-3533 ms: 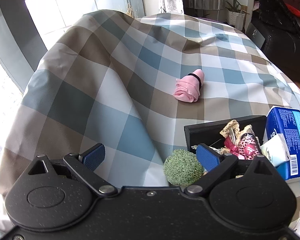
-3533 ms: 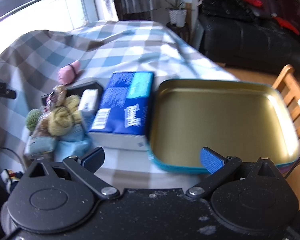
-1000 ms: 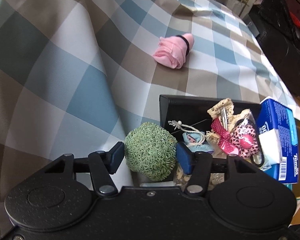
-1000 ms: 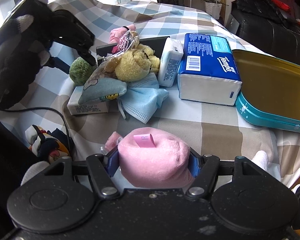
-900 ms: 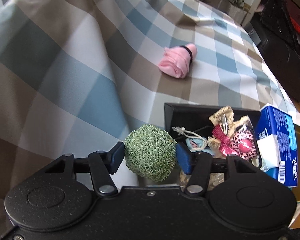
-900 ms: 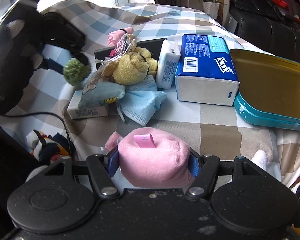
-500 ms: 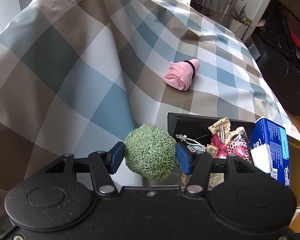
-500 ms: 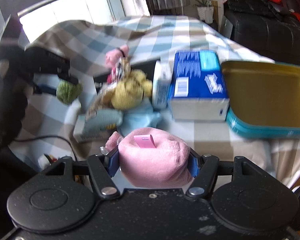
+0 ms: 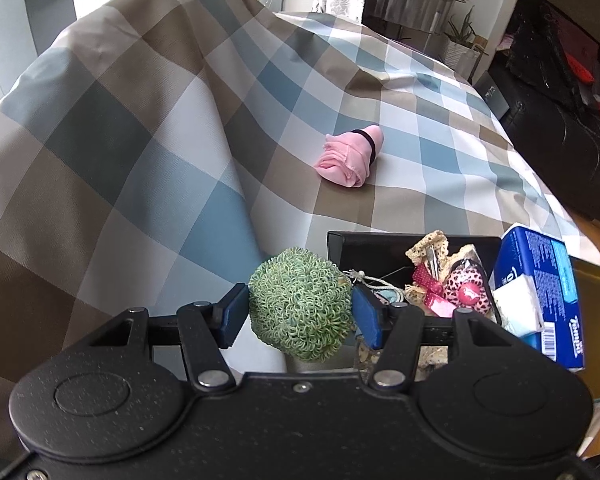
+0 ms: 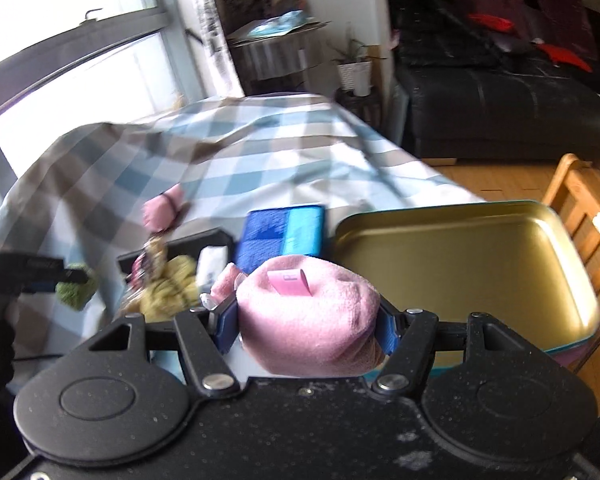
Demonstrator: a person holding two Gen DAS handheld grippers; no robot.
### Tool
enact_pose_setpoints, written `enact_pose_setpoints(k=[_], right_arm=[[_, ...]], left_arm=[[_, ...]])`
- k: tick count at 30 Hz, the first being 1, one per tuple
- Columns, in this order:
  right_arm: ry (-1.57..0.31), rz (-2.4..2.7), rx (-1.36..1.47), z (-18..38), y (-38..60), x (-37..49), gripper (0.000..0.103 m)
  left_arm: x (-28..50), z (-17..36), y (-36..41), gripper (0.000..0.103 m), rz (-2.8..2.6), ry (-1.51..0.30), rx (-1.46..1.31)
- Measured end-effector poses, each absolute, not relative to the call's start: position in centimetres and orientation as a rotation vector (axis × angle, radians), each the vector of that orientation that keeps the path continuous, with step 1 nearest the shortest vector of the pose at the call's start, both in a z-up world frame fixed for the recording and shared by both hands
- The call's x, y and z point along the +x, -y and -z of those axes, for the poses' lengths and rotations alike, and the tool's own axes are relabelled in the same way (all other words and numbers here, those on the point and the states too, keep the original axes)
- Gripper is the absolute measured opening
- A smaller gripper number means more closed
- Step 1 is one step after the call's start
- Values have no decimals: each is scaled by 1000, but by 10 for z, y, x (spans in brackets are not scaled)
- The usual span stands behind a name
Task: Organize soft objects
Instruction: 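Carry both items over the gold tray and open both grippers to drop them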
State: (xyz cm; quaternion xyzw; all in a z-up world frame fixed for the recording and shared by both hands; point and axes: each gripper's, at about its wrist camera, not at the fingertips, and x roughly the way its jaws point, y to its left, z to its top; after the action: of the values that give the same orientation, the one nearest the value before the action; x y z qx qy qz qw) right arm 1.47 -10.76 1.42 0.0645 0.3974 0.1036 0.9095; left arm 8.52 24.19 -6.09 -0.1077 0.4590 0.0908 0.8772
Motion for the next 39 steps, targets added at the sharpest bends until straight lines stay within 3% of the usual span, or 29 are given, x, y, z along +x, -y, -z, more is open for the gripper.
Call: enact_pose_setpoints(k=[13,24,39], right_arm=[[-786,-21,202,-39,193,66,65],[-846,90,244,-37,239,97,65],[-863,78,463,-29,281,81,65]], left_arm=[[80,38,-191,54,-132,-968,-164],[100,-10,-66,54,119,-926,-54],[135,28,60,54,269,-1009,66]])
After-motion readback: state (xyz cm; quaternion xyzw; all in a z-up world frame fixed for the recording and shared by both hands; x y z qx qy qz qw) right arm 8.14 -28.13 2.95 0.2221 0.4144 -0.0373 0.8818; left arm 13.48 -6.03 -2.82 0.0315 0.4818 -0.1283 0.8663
